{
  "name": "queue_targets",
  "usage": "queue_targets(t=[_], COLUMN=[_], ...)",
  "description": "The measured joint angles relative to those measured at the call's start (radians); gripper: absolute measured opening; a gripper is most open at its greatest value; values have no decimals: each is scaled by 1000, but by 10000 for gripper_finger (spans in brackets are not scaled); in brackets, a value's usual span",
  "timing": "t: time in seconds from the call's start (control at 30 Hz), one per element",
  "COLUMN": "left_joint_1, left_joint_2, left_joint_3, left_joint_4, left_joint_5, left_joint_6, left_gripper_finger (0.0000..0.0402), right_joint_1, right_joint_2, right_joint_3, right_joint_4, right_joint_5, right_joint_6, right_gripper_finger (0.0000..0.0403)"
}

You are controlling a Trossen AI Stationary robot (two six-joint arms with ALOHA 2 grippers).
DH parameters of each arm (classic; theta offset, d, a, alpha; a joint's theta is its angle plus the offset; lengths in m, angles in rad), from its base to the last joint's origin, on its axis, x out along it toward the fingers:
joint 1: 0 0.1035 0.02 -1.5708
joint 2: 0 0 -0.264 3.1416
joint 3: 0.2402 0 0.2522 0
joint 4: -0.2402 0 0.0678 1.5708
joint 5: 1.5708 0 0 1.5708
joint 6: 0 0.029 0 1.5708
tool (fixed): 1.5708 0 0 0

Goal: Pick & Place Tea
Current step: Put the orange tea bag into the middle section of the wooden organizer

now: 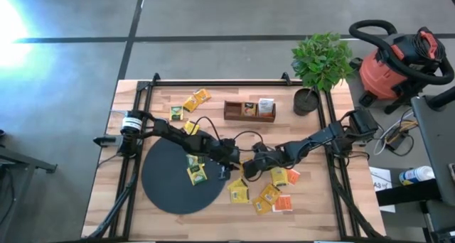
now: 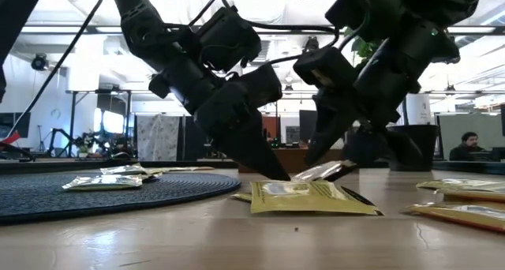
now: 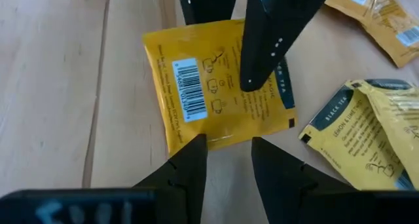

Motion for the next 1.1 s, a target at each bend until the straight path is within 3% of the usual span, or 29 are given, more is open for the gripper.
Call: queue_targets(t=[0.23, 0.5, 0.6, 0.77, 0.9, 1.1], left_joint_1=[0, -2, -2, -19, -62, -138], left_joint_2=[-2, -41, -91, -201, -264, -294], left_joint_3=[0, -5, -5, -4, -4, -4], left_joint_4=[7, -16, -55, -178, -169, -107], left_joint_5=[-1, -56, -118, -260, -399, -849], left_joint_6=[-28, -30, -22, 30, 113, 225], left_gripper_finger=[124, 124, 124, 124, 124, 124], right_joint_1=[-4, -8, -15, -62, -137, -212], right_joint_2=[-3, -5, -17, -81, -150, -221], right_joint_3=[0, 0, 0, -1, -3, -4], right_joint_4=[17, 16, 14, -8, 5, 87], right_joint_5=[-78, -80, -80, 27, 98, 97], right_joint_6=[2, 21, 38, 139, 250, 320], right_gripper_finger=[126, 19, 12, 9, 9, 9])
